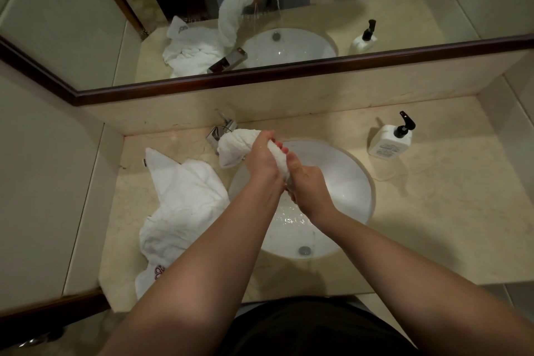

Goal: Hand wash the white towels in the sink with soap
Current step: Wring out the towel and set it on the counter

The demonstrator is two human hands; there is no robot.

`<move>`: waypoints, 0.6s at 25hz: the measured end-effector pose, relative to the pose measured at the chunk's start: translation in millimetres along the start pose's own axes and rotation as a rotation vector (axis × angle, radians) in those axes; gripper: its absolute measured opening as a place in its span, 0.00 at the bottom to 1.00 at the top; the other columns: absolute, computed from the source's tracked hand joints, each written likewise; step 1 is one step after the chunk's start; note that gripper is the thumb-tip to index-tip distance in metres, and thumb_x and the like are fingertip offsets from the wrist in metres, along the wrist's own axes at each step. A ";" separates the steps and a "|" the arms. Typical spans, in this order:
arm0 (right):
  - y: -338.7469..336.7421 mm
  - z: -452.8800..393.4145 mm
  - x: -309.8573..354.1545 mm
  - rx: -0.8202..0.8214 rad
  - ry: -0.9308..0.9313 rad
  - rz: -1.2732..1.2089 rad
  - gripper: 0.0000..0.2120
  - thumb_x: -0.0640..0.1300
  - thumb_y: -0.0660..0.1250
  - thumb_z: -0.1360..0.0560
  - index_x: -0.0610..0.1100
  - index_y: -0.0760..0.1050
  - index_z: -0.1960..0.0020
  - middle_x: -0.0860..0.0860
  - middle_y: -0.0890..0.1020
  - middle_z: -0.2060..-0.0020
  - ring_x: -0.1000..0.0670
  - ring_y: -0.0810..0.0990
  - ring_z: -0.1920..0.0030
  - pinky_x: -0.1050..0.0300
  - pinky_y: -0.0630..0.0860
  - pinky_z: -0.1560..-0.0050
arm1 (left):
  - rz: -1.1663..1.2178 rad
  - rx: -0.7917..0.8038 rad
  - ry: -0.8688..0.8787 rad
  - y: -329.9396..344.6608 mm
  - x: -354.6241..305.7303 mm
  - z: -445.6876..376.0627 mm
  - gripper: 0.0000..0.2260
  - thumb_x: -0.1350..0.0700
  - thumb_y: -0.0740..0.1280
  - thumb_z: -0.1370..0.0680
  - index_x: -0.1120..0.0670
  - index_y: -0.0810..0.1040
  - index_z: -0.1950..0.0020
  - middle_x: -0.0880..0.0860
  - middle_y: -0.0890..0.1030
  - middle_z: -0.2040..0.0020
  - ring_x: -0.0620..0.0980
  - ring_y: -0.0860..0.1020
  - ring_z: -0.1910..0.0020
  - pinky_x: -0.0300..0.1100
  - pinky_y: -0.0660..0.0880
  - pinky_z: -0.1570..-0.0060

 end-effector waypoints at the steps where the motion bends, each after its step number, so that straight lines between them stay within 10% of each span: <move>1: -2.2 0.8 0.9 0.001 -0.007 0.020 0.32 0.63 0.59 0.21 0.42 0.70 0.74 0.46 0.71 0.78 0.49 0.68 0.76 0.58 0.65 0.70 | -0.027 0.012 -0.016 0.1 1.4 1.1 0.13 0.57 0.68 0.24 0.54 0.69 0.67 0.49 0.71 0.72 0.45 0.70 0.78 0.35 0.69 0.74; 9: -48.1 3.3 4.0 0.136 -0.024 0.125 0.36 0.64 0.64 0.25 0.27 0.71 0.64 0.46 0.71 0.78 0.52 0.66 0.80 0.62 0.63 0.77 | 0.004 0.197 0.051 -0.2 -12.1 13.8 0.24 0.35 0.58 0.20 0.56 0.77 0.48 0.55 0.79 0.59 0.51 0.78 0.59 0.46 0.77 0.56; 15: -73.4 6.1 2.3 0.200 -0.038 0.206 0.26 0.62 0.60 0.28 0.37 0.74 0.64 0.45 0.77 0.73 0.52 0.75 0.75 0.60 0.71 0.71 | -0.064 0.201 0.146 -3.0 1.4 26.5 0.18 0.43 0.61 0.18 0.57 0.76 0.41 0.55 0.78 0.59 0.49 0.78 0.62 0.45 0.78 0.57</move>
Point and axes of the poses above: each hand's wrist, its own z-axis away from the middle knuckle, its own y-axis out of the palm, x = y × z, the point moved 3 cm from there along -z, towards the middle knuckle
